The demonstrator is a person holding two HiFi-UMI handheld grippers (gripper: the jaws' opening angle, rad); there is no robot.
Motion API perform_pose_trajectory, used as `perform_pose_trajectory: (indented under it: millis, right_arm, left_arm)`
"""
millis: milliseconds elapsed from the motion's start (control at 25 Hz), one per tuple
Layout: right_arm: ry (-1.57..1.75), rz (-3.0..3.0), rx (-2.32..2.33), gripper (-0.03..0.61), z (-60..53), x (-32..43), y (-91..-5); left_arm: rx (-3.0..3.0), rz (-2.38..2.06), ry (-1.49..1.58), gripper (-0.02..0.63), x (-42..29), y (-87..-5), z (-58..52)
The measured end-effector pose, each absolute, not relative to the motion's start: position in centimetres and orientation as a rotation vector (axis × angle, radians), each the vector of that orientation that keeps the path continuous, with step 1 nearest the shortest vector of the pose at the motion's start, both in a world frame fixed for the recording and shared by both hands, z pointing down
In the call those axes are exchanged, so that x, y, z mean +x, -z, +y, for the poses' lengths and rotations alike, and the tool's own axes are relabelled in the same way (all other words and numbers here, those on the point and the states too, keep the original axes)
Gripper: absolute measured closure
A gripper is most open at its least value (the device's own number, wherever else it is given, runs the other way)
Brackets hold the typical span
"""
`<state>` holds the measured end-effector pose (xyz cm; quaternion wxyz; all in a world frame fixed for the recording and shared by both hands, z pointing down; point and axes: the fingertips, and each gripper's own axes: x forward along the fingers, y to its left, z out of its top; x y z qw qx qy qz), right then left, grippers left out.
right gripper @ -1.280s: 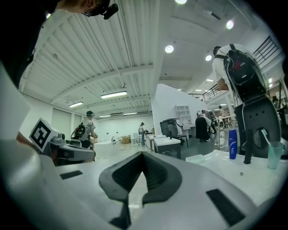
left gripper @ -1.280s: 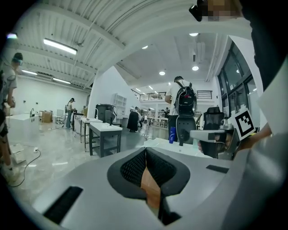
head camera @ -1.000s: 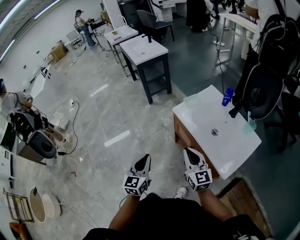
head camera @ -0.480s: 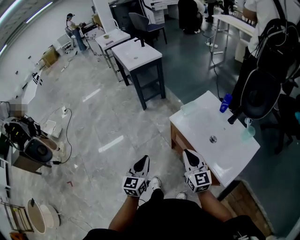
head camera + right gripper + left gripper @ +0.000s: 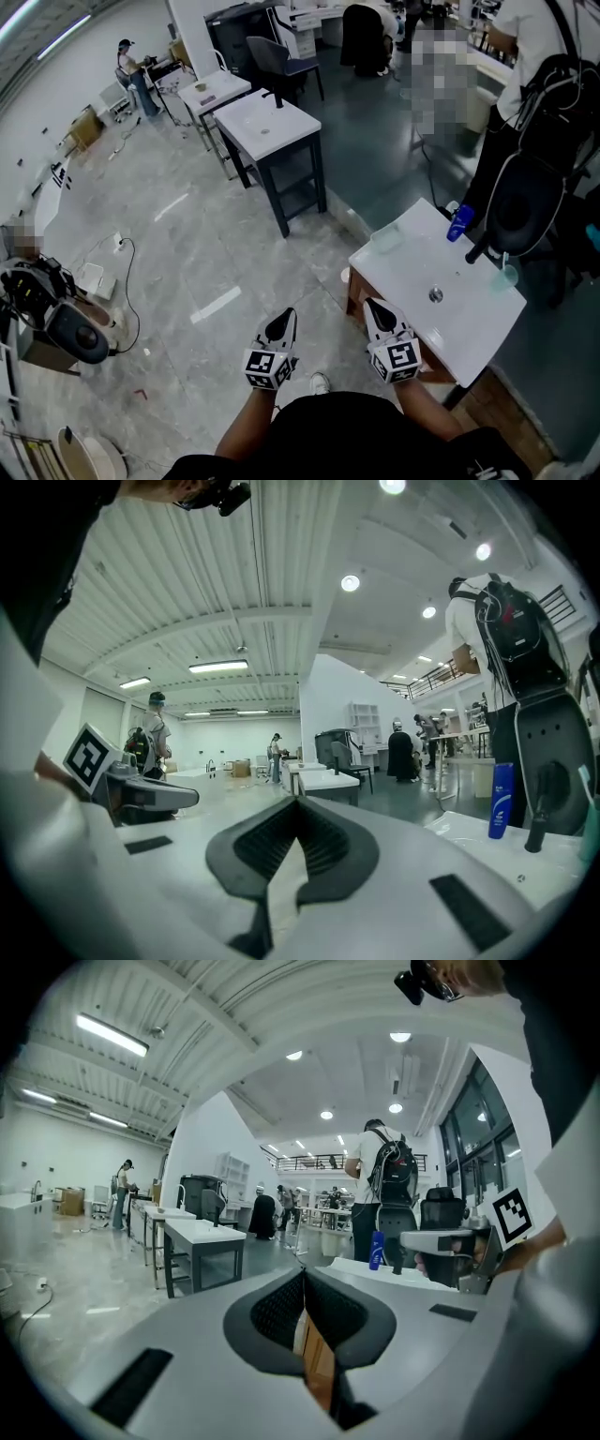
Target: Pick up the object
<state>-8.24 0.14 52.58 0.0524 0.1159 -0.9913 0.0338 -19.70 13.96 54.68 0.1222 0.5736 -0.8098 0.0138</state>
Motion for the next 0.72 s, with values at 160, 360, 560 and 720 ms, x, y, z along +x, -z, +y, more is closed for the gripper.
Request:
perform_pose_trajectory:
  millis: [160, 360, 560, 720]
  right_arm:
    - [-0.116, -3.001, 0.431, 0.56, 0.0, -9.7, -52.7]
    - [-0.106, -2.972, 0.481, 0.56, -0.1, -10.8, -53.2]
    - [-0.125, -2.951, 0.551, 0.56, -1.5, -9.7, -53.2]
    - [-0.166, -2.946, 0.607, 0.56, -3.2, -9.3, -53.6]
  left_arm:
    - [1.726, -2.329, -0.052, 0.592, -22.0, -54.8, 13.5]
    - [1.794, -2.244, -0.068, 0.592, -22.8, -56.0, 12.5]
    - [1.863, -2.156, -0.062, 0.592, -22.0, -56.5, 10.1]
    - [1.915, -2.108, -0.09, 0.592, -21.9, -56.8, 7.6]
